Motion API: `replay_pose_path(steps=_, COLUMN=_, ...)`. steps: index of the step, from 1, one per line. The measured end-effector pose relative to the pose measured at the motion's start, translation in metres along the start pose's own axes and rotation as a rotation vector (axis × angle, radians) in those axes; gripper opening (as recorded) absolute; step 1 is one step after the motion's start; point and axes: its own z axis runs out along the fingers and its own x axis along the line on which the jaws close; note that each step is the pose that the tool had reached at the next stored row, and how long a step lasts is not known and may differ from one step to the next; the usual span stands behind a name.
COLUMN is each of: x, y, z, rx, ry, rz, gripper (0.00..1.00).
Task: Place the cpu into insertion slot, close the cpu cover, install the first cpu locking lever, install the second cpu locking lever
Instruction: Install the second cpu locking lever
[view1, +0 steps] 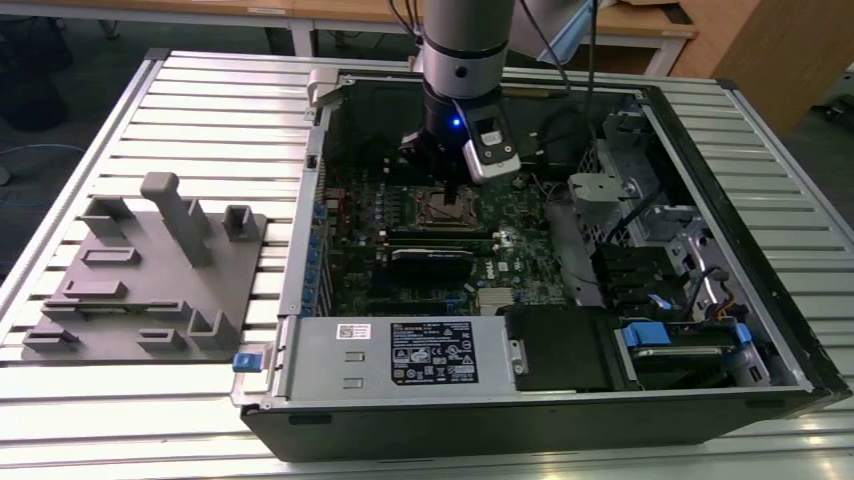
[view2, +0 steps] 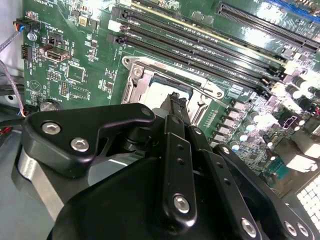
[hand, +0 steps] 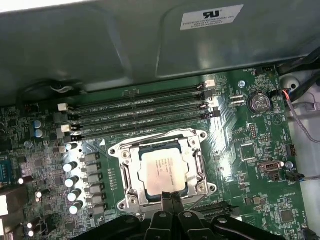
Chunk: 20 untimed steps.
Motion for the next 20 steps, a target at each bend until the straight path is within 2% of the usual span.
replay_pose_path(steps=3, x=-0.0002, y=-0.0010, z=0.0000, rx=-0.0006, ry=0.0007, rz=-0.013, gripper=0.10)
replay_pose_path(steps=12, x=0.0013, y=-0.0020, z=-0.0001, rx=-0.0006, ry=0.0001, rz=-0.013, gripper=0.10)
replay_pose_path(steps=20, x=-0.0004, y=-0.0103, z=-0.0004, rx=-0.0008, ry=0.0000, rz=-0.013, gripper=0.10)
